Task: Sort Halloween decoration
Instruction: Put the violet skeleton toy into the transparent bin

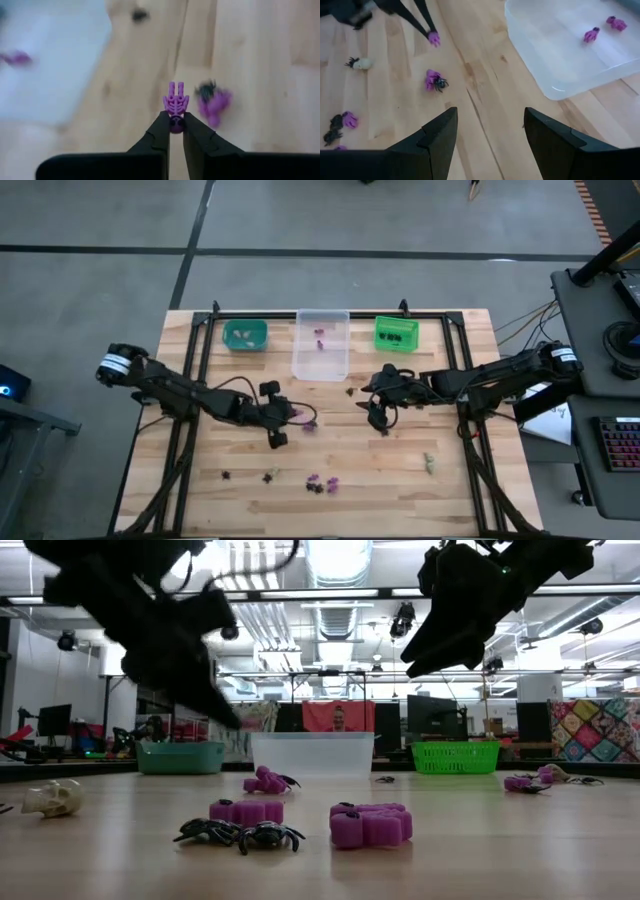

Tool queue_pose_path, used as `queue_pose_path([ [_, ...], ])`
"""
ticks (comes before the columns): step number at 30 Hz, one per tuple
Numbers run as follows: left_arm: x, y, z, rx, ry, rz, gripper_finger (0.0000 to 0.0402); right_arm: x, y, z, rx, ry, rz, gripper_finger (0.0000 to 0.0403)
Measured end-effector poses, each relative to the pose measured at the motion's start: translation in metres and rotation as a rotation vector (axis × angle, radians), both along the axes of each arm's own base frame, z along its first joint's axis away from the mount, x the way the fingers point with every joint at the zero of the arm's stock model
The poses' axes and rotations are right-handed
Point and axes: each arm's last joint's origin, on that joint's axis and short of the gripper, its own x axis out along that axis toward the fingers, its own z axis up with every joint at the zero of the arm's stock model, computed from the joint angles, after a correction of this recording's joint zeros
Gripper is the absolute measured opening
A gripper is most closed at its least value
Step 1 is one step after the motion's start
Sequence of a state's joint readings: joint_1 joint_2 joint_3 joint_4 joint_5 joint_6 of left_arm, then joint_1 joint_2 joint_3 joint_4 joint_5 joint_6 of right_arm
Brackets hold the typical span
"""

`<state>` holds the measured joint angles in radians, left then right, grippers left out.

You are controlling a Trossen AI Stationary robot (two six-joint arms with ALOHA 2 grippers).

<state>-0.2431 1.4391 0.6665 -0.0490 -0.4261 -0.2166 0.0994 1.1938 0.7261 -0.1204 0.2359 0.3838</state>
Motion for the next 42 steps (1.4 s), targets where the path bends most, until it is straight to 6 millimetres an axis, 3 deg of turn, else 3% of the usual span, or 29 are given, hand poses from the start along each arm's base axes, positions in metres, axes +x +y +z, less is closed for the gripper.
queue_pose_path([
  [5, 0.009, 0.018, 0.034, 0.112, -0.051, -0.032, 0.0005, 0.0, 0.0, 0.0, -0.015, 0.003, 0.011, 0.0219],
  [10, 0.019, 0.048, 0.06, 0.221, -0.072, -0.027, 0.0005, 0.0, 0.0, 0.0, -0.023, 0.005, 0.017, 0.0219],
  [19, 0.043, 0.132, 0.088, 0.24, -0.05, 0.02, 0.0005, 0.0, 0.0, 0.0, -0.037, 0.006, 0.027, 0.0219],
  [26, 0.063, 0.2, 0.074, 0.154, 0.003, 0.099, 0.0005, 0.0, 0.0, 0.0, -0.046, 0.009, 0.033, 0.0219],
  [31, 0.08, 0.234, 0.053, 0.086, 0.1, 0.179, 0.0005, 0.0, 0.0, 0.0, -0.049, 0.011, 0.036, 0.0219],
  [37, 0.091, 0.254, 0.034, 0.052, 0.201, 0.209, 0.0026, 0.0, 0.0, 0.0, -0.05, 0.012, 0.036, 0.0219],
  [42, 0.093, 0.258, 0.03, 0.068, 0.236, 0.247, 0.0055, 0.0, 0.0, 0.0, -0.05, 0.012, 0.036, 0.0219],
])
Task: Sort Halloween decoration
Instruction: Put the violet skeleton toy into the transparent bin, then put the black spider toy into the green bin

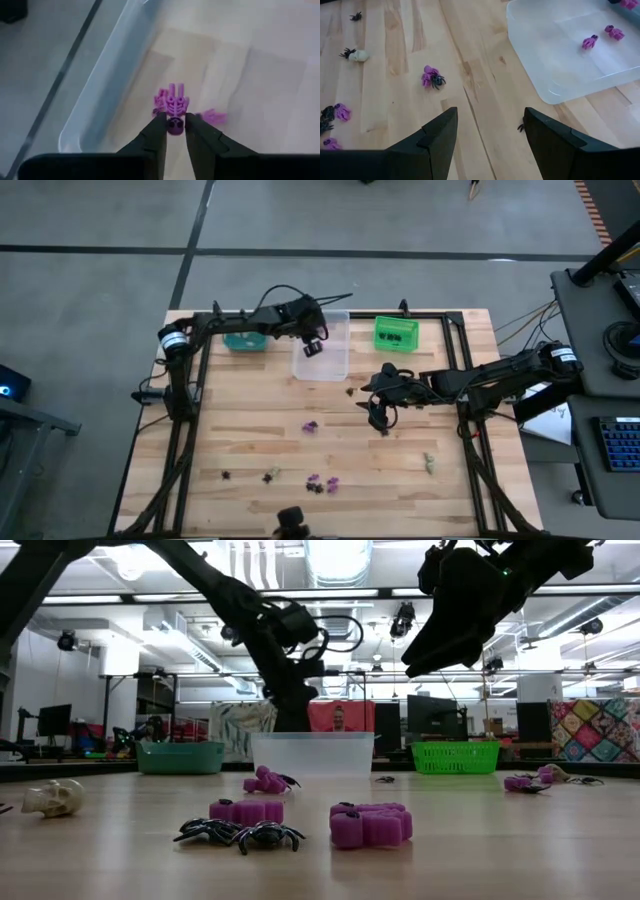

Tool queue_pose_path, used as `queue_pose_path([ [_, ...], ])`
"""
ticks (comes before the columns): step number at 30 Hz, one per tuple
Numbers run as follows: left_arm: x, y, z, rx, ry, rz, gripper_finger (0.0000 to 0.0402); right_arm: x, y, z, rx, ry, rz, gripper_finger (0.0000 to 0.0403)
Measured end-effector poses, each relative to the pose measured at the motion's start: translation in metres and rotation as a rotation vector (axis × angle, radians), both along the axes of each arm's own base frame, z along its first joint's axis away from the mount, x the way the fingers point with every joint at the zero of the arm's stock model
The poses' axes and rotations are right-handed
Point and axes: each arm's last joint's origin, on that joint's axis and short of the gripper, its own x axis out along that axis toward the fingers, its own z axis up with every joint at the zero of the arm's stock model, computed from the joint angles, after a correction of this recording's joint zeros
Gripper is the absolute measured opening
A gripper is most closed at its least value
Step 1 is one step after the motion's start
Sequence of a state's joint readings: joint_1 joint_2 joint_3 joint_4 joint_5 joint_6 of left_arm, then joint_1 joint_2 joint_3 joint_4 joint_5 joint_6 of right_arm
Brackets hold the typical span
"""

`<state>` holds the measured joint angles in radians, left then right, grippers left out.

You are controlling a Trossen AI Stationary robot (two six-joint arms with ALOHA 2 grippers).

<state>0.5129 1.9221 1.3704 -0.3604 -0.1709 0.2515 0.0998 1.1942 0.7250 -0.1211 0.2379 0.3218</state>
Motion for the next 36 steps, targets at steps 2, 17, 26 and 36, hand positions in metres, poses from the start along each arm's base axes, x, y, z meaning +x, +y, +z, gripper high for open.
queue_pose_path([
  [2, -0.001, 0.0, 0.0, -0.005, 0.014, 0.004, 0.0069, 0.0, 0.0, 0.0, 0.0, 0.0, 0.0, 0.0219],
  [17, -0.015, -0.04, 0.031, -0.058, 0.012, 0.025, 0.0113, 0.0, 0.0, 0.001, 0.02, -0.012, -0.018, 0.0219],
  [26, -0.039, -0.12, 0.056, -0.056, -0.224, -0.081, 0.0105, 0.0, 0.0, 0.0, 0.014, -0.008, -0.014, 0.0219],
  [36, -0.064, -0.191, 0.041, -0.066, -0.543, -0.265, 0.0104, -0.006, -0.006, -0.011, -0.165, 0.036, -0.106, 0.0219],
])
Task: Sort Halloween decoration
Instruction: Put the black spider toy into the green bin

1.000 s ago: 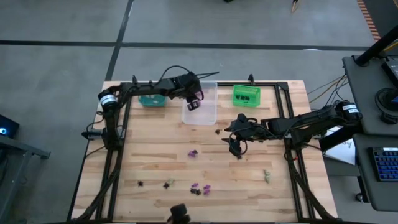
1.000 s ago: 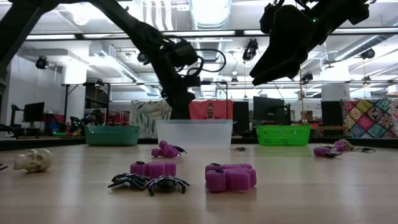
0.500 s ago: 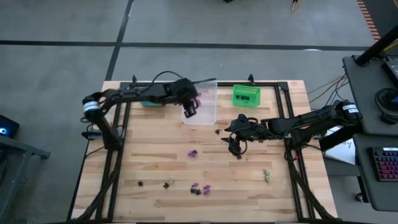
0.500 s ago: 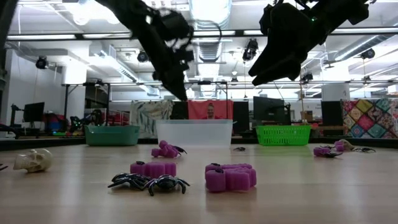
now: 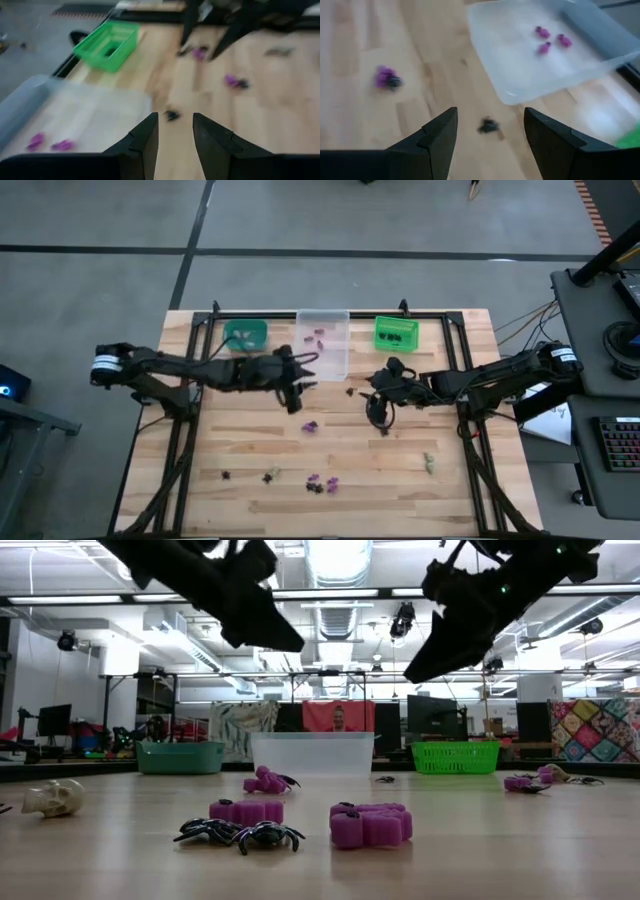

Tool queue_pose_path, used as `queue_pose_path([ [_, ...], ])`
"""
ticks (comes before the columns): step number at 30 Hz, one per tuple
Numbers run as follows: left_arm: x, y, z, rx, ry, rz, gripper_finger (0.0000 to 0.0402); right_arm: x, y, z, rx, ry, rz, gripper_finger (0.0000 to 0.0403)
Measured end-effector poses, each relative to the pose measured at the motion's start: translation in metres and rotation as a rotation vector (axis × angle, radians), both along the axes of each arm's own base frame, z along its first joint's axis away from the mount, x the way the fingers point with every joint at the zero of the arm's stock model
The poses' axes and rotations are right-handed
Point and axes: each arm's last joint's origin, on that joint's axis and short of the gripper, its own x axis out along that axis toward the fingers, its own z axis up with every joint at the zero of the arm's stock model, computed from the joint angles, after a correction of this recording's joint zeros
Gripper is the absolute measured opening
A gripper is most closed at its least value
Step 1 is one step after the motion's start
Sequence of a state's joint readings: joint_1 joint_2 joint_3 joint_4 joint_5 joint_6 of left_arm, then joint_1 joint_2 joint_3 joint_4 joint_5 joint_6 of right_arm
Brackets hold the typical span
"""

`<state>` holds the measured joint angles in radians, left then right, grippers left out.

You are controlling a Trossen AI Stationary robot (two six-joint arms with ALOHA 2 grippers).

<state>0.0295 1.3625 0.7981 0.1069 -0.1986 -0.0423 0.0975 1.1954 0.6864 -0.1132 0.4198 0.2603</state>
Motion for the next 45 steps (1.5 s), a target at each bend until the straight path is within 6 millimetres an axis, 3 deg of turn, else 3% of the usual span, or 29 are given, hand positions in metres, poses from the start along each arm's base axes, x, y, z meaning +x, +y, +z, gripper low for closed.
queue_pose_path([
  [6, -0.005, -0.02, -0.009, -0.012, -0.13, -0.064, 0.0104, -0.012, 0.0, -0.027, -0.056, 0.044, 0.051, 0.0219],
  [12, -0.005, -0.029, -0.014, -0.021, -0.141, -0.093, 0.0104, -0.021, -0.001, -0.046, -0.011, -0.133, 0.023, 0.0219],
  [18, -0.004, -0.03, -0.013, 0.007, -0.141, -0.105, 0.0104, -0.021, -0.001, -0.043, 0.007, -0.255, 0.017, 0.0219],
  [39, -0.004, -0.029, -0.013, 0.118, -0.117, -0.143, 0.0104, -0.017, -0.01, -0.036, 0.022, -0.301, -0.093, 0.0219],
  [45, -0.004, -0.027, -0.013, 0.127, -0.115, -0.142, 0.0104, -0.007, -0.009, -0.054, 0.02, -0.232, -0.096, 0.0219],
])
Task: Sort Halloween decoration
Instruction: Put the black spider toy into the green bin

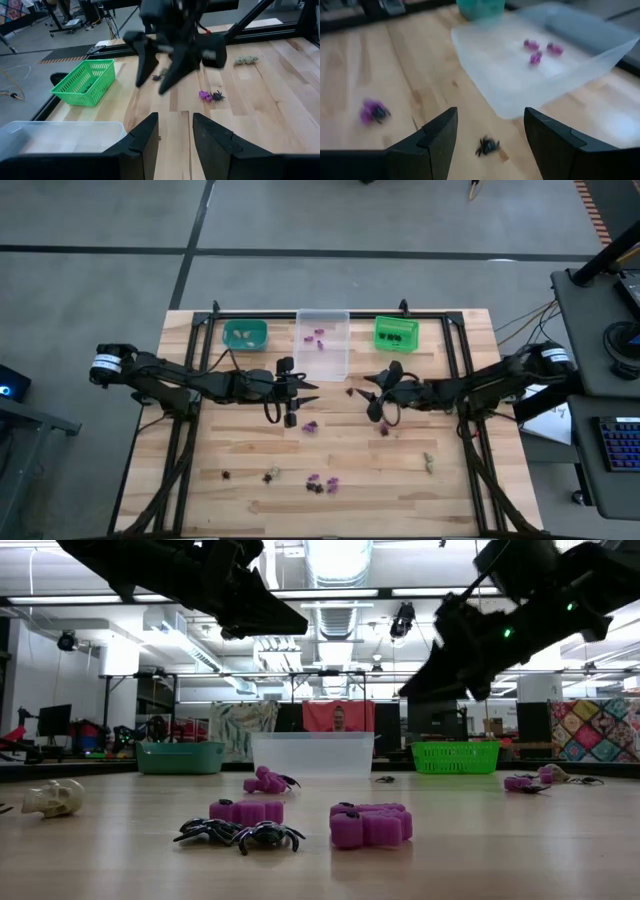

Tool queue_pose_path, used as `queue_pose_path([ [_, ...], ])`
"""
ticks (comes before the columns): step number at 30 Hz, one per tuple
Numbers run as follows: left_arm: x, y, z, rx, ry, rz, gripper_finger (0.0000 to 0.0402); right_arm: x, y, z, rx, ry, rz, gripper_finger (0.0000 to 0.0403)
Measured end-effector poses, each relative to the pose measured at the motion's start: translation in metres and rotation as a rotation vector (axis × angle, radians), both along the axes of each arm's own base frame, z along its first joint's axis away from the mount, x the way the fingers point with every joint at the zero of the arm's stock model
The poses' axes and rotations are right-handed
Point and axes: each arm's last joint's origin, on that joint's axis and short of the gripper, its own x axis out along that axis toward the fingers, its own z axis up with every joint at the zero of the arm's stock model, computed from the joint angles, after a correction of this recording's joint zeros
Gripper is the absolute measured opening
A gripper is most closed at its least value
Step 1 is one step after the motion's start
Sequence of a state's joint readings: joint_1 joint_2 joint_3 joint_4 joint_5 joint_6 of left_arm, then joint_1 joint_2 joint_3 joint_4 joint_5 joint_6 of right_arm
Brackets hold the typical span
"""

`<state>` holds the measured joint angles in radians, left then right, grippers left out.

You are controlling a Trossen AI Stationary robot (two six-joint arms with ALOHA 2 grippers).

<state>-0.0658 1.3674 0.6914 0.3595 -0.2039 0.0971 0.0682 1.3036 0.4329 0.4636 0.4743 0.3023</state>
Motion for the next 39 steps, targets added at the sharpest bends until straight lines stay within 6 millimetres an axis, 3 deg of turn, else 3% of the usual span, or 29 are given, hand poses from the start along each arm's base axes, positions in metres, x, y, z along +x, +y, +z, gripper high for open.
queue_pose_path([
  [14, 0.0, 0.001, -0.001, -0.007, 0.011, 0.005, 0.0104, 0.048, 0.0, -0.043, -0.062, 0.199, -0.039, 0.0219],
  [27, 0.0, 0.001, -0.001, -0.004, 0.013, 0.004, 0.0104, 0.048, -0.006, -0.055, -0.01, 0.23, -0.093, 0.0219],
  [31, 0.0, 0.001, -0.001, -0.004, 0.012, 0.004, 0.0104, 0.047, -0.006, -0.066, -0.003, 0.262, -0.085, 0.0219],
  [39, 0.0, 0.001, -0.001, -0.011, 0.011, 0.006, 0.0104, 0.053, 0.0, -0.068, 0.043, 0.263, 0.076, 0.0219],
])
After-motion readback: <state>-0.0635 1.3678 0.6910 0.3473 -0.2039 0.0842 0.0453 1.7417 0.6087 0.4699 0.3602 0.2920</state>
